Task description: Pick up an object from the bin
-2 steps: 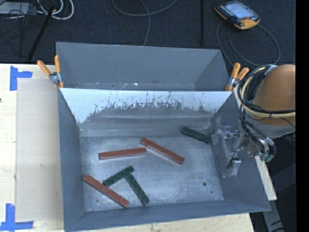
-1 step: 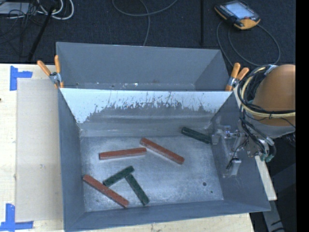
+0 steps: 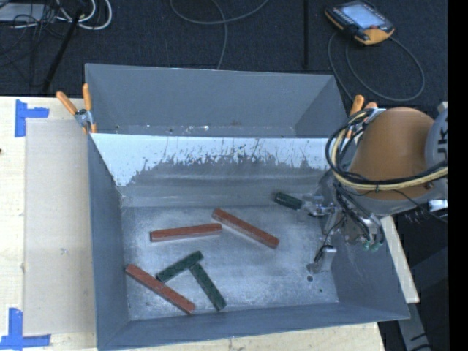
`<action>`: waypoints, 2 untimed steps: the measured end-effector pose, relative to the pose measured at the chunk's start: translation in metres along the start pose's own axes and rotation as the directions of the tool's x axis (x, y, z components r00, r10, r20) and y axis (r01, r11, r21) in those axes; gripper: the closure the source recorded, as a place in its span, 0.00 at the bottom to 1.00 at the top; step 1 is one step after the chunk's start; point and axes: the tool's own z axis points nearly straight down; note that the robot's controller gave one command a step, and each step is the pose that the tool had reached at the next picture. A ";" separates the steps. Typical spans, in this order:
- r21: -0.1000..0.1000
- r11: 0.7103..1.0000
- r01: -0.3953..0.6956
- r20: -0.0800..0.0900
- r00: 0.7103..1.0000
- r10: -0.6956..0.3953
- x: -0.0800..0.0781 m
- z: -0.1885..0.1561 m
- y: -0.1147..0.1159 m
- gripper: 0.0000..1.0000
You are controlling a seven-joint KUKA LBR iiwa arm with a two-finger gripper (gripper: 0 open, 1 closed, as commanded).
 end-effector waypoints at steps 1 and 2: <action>-0.005 0.994 0.112 -0.002 0.994 -0.112 -0.020 0.002 0.026 0.00; 0.000 0.994 0.114 0.005 0.993 -0.114 -0.044 0.042 0.026 0.00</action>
Offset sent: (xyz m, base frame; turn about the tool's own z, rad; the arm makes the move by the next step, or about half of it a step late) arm 0.0541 0.0290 -0.0688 -0.0722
